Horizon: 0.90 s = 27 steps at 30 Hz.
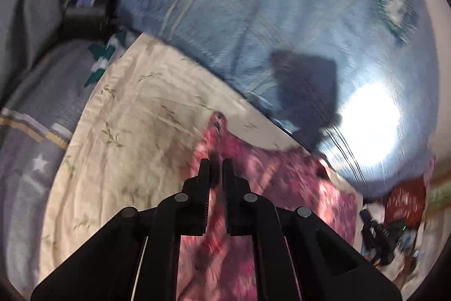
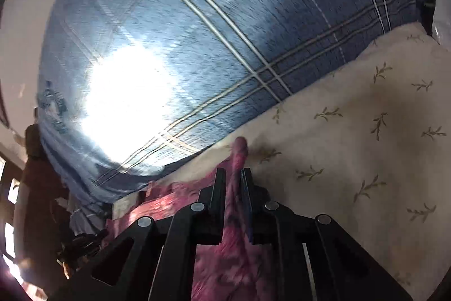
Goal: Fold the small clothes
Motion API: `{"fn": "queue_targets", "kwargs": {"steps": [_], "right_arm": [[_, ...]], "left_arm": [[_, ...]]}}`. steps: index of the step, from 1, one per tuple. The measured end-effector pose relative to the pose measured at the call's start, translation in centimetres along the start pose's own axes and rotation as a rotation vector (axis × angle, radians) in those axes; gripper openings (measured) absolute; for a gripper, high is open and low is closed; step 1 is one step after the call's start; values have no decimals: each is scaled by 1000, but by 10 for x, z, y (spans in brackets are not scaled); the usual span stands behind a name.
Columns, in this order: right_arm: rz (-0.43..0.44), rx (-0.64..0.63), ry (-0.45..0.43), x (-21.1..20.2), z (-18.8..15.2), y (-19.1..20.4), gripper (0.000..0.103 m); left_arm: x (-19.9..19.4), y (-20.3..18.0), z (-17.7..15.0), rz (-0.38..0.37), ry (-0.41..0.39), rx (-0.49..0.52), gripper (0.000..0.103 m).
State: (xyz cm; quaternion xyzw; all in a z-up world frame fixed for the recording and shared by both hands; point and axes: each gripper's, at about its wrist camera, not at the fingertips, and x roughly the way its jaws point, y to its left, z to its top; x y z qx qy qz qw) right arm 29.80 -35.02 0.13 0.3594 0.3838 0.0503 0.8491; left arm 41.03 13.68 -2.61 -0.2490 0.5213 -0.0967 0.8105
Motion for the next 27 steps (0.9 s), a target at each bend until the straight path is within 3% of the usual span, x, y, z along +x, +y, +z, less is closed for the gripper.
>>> {"fn": "queue_targets", "kwargs": {"steps": [1, 2, 3, 5, 7, 8, 10, 11, 13, 15, 18, 20, 22, 23, 27], "right_arm": [[44, -24, -1, -13, -10, 7, 16], [73, -42, 4, -21, -21, 12, 19], [91, -57, 20, -24, -31, 15, 22], [74, -90, 71, -15, -55, 16, 22], [-51, -109, 161, 7, -78, 3, 19], [-56, -121, 127, 7, -82, 1, 16], [-98, -90, 111, -7, -80, 4, 21], [-97, -63, 100, -18, -80, 4, 23], [-54, -13, 63, -51, -79, -5, 26], [-71, 34, 44, -80, -89, -18, 49], [-96, 91, 19, -109, -116, -43, 52], [-63, 155, 48, -101, -133, -53, 52], [-32, 124, 32, -99, -145, -48, 46], [-35, 70, 39, -97, -145, -38, 13], [-51, -80, -81, -125, -134, -1, 10]], "left_arm": [[-11, -8, -10, -13, -5, 49, 9], [-19, -15, -21, -26, -9, 90, 18], [-24, -21, -35, -35, -12, 126, 34], [-23, -27, -59, -10, -5, 181, 50], [-1, -28, -79, 61, 38, 204, 50], [8, -27, -84, 115, 47, 212, 48], [3, -32, -90, 164, 14, 255, 48], [-4, -32, -91, 154, 27, 251, 48], [-25, -27, -95, 64, 44, 217, 48], [-43, -19, -104, 13, 39, 185, 49], [-52, -8, -125, -52, 52, 132, 54], [-42, -3, -138, -57, 94, 92, 54], [-25, 6, -146, -46, 141, 36, 54], [-27, 5, -147, -44, 113, 34, 54], [-36, 4, -152, -45, 132, 8, 54]]}}
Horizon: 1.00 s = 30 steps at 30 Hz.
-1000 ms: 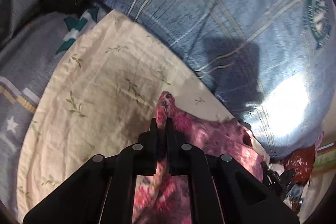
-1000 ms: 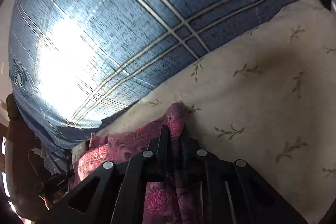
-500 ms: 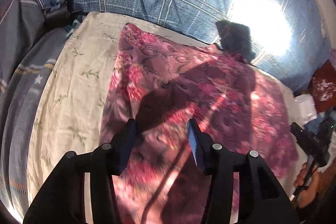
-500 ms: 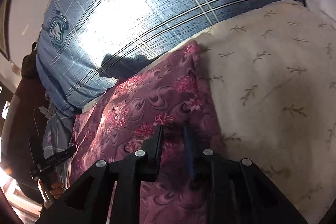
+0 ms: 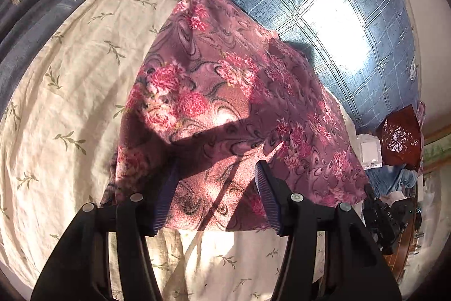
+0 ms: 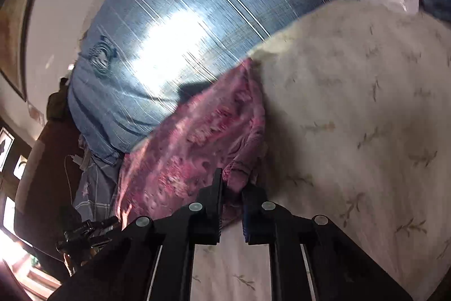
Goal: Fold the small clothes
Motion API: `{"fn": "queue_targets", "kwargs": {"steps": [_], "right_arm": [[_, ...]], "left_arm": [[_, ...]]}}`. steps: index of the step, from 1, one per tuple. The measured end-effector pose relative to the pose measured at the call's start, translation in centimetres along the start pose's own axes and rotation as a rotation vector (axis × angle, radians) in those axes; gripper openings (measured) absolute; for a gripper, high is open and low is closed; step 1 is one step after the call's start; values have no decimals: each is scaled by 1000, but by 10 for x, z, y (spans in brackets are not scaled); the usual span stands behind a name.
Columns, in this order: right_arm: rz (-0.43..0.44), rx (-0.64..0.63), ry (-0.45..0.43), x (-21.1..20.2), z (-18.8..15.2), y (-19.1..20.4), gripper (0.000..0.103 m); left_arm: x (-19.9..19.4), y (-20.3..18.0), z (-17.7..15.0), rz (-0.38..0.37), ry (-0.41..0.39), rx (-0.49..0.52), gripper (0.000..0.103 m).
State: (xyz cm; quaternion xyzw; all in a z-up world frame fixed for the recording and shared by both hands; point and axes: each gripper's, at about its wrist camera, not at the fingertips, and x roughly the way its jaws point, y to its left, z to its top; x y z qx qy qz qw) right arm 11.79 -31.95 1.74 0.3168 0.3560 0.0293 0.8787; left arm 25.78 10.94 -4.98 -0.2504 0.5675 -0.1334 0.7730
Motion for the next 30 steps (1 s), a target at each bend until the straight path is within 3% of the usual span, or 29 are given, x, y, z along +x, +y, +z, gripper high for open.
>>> {"fn": "queue_targets", "kwargs": {"steps": [2, 5, 7, 8, 10, 13, 16, 19, 22, 23, 24, 25, 30], "right_arm": [[-38, 10, 10, 2, 0, -7, 10], [-121, 89, 152, 28, -22, -39, 12], [-96, 122, 119, 16, -26, -42, 14], [-98, 149, 118, 10, -24, -41, 22], [-101, 166, 27, -10, -18, -33, 22], [-64, 70, -60, -18, -1, -2, 30], [-11, -52, -48, 8, 13, 38, 31], [-15, -104, -24, 41, 16, 59, 31], [-77, -118, 48, 90, 5, 53, 31], [-122, -115, 105, 109, -2, 45, 30], [-125, -117, 112, 118, -11, 36, 31], [-95, -138, 25, 111, -17, 35, 31], [-100, -144, 61, 108, -16, 34, 31]], "left_arm": [[0, 7, -2, -29, 0, -14, 54], [0, 17, -3, -64, 5, -61, 54], [-4, 22, -3, -79, 18, -81, 54], [-8, 23, -4, -92, 22, -87, 54], [-20, 22, -7, -146, -1, -80, 54], [-36, 9, 2, -210, -44, -43, 57], [-31, -12, 21, -133, -85, 19, 62], [-7, -25, 35, -72, -78, 59, 62], [30, -14, 38, 5, -31, 61, 61], [34, -12, 36, -6, -48, 57, 63], [31, -13, 34, -32, -80, 69, 74], [30, -14, 32, -58, -81, 86, 78], [33, -24, 30, -43, -88, 142, 85]]}}
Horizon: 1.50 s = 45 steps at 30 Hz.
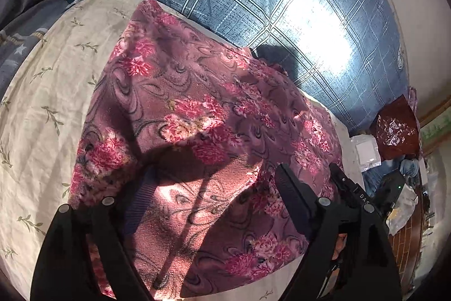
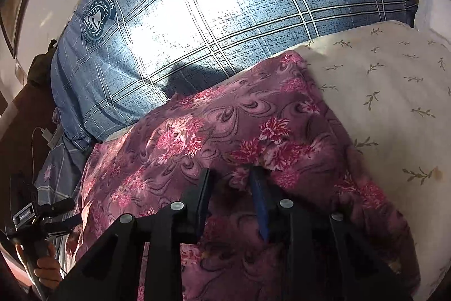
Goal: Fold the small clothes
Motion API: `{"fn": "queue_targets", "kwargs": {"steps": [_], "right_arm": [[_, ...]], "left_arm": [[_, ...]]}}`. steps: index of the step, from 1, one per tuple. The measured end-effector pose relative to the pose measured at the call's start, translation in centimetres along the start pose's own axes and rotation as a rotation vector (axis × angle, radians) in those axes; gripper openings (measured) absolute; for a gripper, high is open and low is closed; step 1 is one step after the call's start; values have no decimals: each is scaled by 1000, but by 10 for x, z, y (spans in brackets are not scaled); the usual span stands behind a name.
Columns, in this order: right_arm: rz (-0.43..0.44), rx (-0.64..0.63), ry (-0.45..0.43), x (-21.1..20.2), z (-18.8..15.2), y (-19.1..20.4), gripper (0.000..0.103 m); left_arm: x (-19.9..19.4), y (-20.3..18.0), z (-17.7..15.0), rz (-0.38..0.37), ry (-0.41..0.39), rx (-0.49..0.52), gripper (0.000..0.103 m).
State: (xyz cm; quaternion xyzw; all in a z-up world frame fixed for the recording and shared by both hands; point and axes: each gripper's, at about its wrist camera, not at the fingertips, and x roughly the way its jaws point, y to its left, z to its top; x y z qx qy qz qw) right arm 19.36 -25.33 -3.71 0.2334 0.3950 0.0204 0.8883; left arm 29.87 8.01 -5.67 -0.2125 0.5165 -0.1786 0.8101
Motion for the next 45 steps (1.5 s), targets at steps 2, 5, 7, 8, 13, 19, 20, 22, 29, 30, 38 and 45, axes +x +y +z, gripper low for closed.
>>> {"fn": "queue_targets", "kwargs": {"steps": [2, 5, 7, 8, 13, 19, 20, 22, 29, 30, 38, 45], "right_arm": [[-15, 1, 20, -2, 3, 2, 32], [-77, 21, 40, -12, 5, 14, 35], [-55, -32, 45, -21, 0, 35, 39], [-38, -80, 46, -26, -6, 50, 40], [78, -373, 133, -26, -58, 146, 53], [116, -826, 206, -2, -145, 254, 54], [112, -891, 209, 4, -157, 268, 54], [53, -1022, 181, 15, -176, 290, 54], [-107, -1178, 32, 50, -182, 323, 42], [-83, -1176, 41, 52, -180, 323, 12], [25, -1116, -39, 34, -162, 311, 9], [124, -1015, 9, 36, -144, 298, 9]], "left_arm": [[-1, -1, 1, 2, 9, -1, 85], [-15, 11, 3, -63, 39, -53, 85], [-31, 29, 5, -120, 43, -118, 85], [-40, 40, 7, -128, 34, -156, 85], [-76, 98, 13, -115, 7, -313, 85], [-100, 133, 14, -111, 15, -362, 85], [-101, 135, 15, -108, 18, -361, 85], [-102, 140, 17, -102, 28, -359, 85], [-89, 135, 38, -74, 79, -289, 85], [-84, 131, 44, -75, 93, -275, 85], [-7, 79, 99, -58, 235, -133, 85], [36, 39, 117, 36, 314, -7, 50]]}}
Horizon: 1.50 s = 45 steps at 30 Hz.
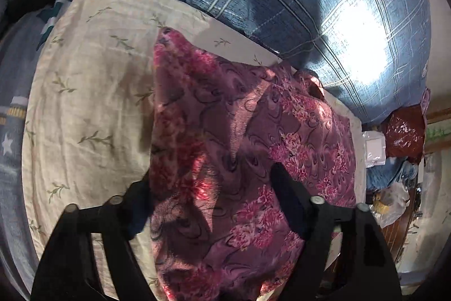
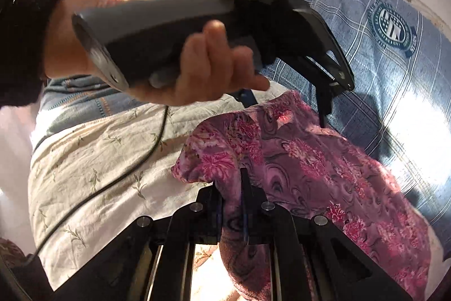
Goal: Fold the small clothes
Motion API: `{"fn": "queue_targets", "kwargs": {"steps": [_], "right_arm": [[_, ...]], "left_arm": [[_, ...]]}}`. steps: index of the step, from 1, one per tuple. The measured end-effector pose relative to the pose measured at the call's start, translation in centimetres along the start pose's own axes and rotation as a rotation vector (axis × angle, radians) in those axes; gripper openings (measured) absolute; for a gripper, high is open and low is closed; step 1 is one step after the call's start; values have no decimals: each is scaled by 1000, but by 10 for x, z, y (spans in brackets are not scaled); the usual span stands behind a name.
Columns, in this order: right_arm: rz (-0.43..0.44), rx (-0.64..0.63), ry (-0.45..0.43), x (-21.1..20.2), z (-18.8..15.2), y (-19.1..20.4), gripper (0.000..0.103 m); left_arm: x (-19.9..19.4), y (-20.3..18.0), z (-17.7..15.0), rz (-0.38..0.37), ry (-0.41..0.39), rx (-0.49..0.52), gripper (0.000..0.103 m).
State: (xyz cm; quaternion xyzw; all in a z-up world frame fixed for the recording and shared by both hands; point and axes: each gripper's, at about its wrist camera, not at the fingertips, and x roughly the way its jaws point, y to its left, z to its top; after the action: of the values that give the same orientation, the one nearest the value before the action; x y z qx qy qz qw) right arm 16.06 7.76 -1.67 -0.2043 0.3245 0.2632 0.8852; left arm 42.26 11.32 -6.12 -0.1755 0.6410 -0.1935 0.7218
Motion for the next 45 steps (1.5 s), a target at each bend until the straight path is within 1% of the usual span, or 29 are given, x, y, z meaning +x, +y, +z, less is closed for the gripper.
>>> {"fn": "queue_targets", "kwargs": {"steps": [1, 2, 3, 5, 8, 11, 14, 18, 23, 27, 31, 35, 38, 42, 45], "right_arm": [[6, 8, -4, -1, 0, -2, 9], [10, 16, -12, -3, -1, -4, 9], [15, 25, -18, -6, -2, -4, 9], [26, 57, -26, -12, -4, -10, 9], [31, 115, -43, -23, -6, -22, 9], [29, 171, -63, -39, -9, -34, 9], [16, 218, -87, -60, -15, -45, 9], [0, 294, -103, -87, -26, -65, 9], [-26, 379, -120, -113, -45, -96, 8], [-39, 455, -139, -133, -63, -121, 7], [-47, 527, -164, -152, -83, -146, 7], [-59, 606, -180, -172, -110, -175, 7], [-73, 663, -181, -185, -133, -196, 7], [-98, 754, -187, -199, -166, -225, 7], [-88, 849, -171, -199, -195, -245, 7]], "left_arm": [[1, -3, 1, 26, 3, 12, 37], [1, -3, 0, 52, 0, 17, 17], [-1, -2, 0, 52, -2, 9, 15], [-8, -2, -4, 46, -34, -10, 11], [-21, -17, -11, 68, -87, 32, 10], [-37, -40, -16, 56, -129, 64, 9], [-44, -68, -17, 48, -152, 93, 9], [-43, -102, -21, 53, -165, 124, 9], [-36, -143, -27, 42, -167, 144, 9], [-25, -181, -32, 68, -175, 183, 9], [-8, -219, -34, 71, -168, 204, 9], [20, -263, -39, 81, -148, 258, 9], [50, -293, -39, 97, -113, 288, 9], [97, -327, -41, 98, -50, 314, 9], [136, -344, -47, 138, -9, 341, 10]]}}
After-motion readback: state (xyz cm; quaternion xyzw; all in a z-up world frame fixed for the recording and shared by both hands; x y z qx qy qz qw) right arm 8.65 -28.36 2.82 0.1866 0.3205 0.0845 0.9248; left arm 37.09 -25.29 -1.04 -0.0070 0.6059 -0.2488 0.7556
